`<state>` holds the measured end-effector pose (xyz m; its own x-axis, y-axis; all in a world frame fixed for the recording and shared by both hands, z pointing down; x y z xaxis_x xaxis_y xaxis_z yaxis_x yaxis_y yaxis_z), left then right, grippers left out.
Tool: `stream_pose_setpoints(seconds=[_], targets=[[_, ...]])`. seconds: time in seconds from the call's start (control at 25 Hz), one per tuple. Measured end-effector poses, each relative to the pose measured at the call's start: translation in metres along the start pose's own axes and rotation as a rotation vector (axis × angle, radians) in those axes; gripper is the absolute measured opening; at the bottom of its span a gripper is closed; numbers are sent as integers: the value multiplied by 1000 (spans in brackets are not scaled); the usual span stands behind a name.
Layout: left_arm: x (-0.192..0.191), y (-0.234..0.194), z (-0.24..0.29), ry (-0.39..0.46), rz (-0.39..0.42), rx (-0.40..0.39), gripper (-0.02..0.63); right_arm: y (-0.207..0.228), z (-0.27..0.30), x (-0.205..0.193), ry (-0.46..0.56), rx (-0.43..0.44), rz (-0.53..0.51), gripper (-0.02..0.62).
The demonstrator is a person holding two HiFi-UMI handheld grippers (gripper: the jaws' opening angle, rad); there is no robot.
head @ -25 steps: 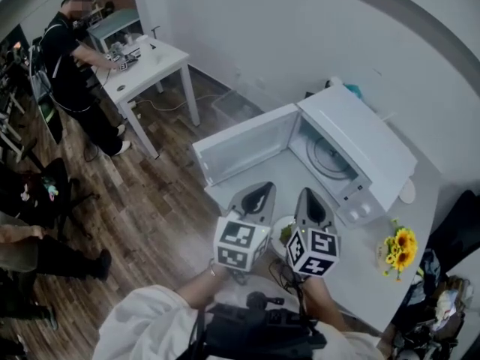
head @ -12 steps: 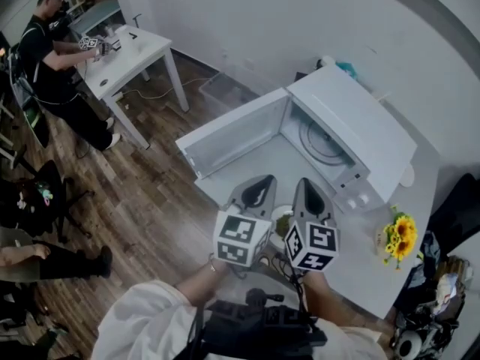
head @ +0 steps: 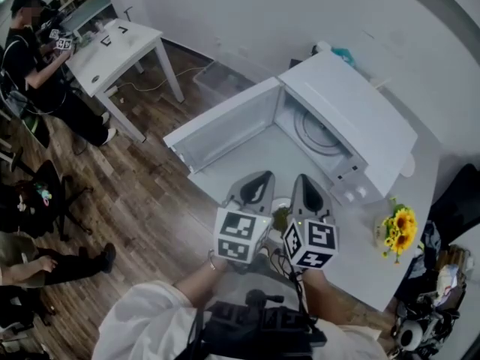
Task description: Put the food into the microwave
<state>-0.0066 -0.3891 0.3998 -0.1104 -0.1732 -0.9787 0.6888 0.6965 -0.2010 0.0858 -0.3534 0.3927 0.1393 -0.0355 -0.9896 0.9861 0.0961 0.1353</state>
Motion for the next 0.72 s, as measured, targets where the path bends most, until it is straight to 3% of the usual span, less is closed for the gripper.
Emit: stream_pose_setpoints(seconds=[0.24,0.72], targets=[[-32,2,-1,-78,-74,-15,11,13,-11,-23,-58,-42,6,25],[-134,-1,-11,-282,-107,16,57,62,-46,-108,-226,-154,64,58]])
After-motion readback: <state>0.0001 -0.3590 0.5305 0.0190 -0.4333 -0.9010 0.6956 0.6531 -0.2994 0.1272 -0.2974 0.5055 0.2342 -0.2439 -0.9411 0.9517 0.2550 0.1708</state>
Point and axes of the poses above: the fingertips, and each gripper's own axes: z forward along the fingers, y to its right, x out of its top, the point moved 3 cm from there along -z, backward along the fingers, and after that the axes turned 14 degrees about y, right-handed, at the moved point
